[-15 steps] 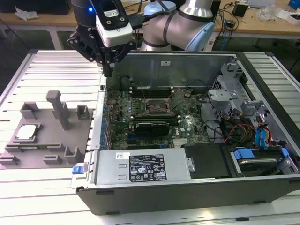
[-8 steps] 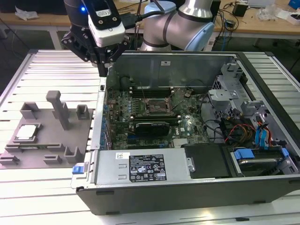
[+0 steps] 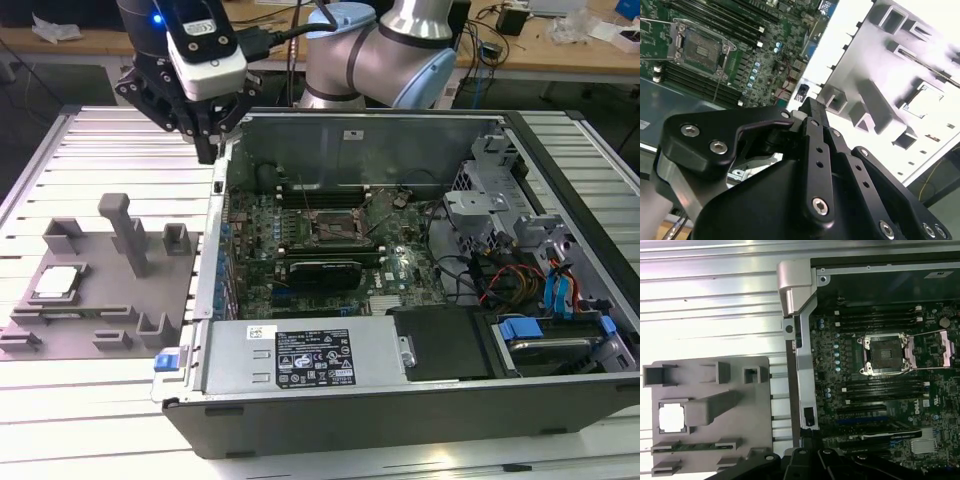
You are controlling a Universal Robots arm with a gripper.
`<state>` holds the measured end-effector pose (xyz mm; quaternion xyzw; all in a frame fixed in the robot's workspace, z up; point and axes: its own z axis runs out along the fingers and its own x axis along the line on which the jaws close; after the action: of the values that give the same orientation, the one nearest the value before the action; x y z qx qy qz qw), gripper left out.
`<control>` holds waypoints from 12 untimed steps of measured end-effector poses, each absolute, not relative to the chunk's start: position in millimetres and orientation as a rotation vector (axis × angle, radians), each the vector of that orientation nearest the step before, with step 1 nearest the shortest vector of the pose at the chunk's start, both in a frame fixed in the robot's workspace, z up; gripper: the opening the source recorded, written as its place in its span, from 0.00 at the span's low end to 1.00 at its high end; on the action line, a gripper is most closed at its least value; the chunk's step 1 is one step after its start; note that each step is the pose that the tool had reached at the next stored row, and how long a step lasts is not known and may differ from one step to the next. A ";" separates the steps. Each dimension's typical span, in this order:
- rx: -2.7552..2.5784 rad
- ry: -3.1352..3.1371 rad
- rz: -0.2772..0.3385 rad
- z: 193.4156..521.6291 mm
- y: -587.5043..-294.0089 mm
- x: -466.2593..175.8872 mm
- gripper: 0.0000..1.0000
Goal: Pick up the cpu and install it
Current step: 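Reach for the cpu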
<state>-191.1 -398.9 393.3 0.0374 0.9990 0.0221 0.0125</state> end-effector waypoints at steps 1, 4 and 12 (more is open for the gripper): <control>0.117 3.114 0.069 393.3 -398.9 -192.4 0.11; 0.117 3.114 0.069 393.3 -398.8 -198.3 0.11; 0.117 3.114 0.069 393.1 -398.9 -209.6 0.11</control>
<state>-209.6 -398.9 393.1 0.0374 0.9990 0.0221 0.0125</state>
